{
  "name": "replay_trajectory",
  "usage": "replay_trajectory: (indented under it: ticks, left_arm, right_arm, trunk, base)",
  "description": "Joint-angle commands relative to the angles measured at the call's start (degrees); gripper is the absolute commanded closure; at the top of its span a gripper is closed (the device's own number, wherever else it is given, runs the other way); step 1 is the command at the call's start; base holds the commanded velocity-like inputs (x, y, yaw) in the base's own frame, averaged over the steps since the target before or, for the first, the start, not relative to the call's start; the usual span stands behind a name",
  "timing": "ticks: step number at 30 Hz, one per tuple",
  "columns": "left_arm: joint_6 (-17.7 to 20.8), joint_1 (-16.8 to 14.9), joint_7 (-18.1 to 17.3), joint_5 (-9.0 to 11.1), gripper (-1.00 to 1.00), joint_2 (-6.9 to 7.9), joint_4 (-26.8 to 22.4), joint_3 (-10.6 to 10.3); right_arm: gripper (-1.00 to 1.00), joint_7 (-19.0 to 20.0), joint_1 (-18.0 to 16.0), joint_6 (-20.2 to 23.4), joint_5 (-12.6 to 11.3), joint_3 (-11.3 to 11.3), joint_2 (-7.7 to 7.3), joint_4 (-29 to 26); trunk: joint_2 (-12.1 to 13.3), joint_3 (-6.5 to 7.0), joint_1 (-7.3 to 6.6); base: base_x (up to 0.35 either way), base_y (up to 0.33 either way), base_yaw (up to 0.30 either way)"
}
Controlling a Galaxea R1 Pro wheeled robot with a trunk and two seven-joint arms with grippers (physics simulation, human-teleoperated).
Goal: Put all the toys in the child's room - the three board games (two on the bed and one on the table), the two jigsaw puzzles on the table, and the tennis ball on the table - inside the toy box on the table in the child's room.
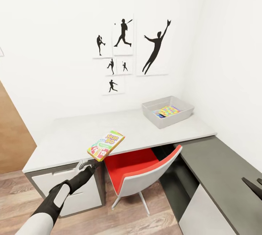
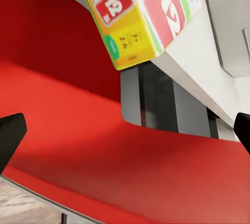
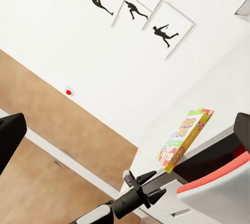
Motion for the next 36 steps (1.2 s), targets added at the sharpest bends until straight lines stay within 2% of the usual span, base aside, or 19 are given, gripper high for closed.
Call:
replay_trajectory:
  ticks: [1,10,16,25,30,36]
  left_arm:
    - [0.48,-0.04,0.04,0.39,-1.00,-0.03,-0.01,0.26]
    - [0.51,-0.04,0.53,0.63,-1.00,0.06,-0.01,0.69]
    - [0.51,-0.04,0.59,0.65,-1.00,-0.06,0.08,1.79]
    - [0.55,-0.04,0.55,0.65,-1.00,-0.08,0.12,2.39]
    - [0.62,-0.04,0.61,0.72,-1.00,-0.14,0.15,3.74]
    - [0.74,-0.04,0.67,0.74,-1.00,-0.25,0.29,7.70]
  right_arm:
    - [-1.00,0.02,0.00,0.38,-0.14,-0.03,-0.02,-0.03]
    - [-1.00,0.03,0.00,0.38,-0.13,-0.17,-0.01,-0.06]
    - [-1.00,0.03,0.00,0.38,-0.17,-0.23,-0.01,-0.07]
    - [-1.00,0.04,0.00,0.38,-0.15,-0.22,-0.01,-0.07]
    - [-1.00,0.04,0.00,0.38,-0.14,-0.24,-0.01,-0.07]
    - [-1.00,0.04,0.00,0.38,-0.16,-0.18,-0.01,-0.07]
  trunk:
    - [-0.04,-0.05,0.01]
    - [-0.04,-0.05,0.01]
    - [-0.04,-0.05,0.01]
    - [-0.04,-0.05,0.01]
    - [-0.04,-0.05,0.01]
    - [-0.04,-0.05,0.01]
  base:
    - [0.000,0.000,0.000]
    - [0.000,0.000,0.000]
    - [0.008,0.000,0.000]
    - [0.111,0.000,0.000]
    - [0.026,0.000,0.000]
    - [0.006,0.000,0.000]
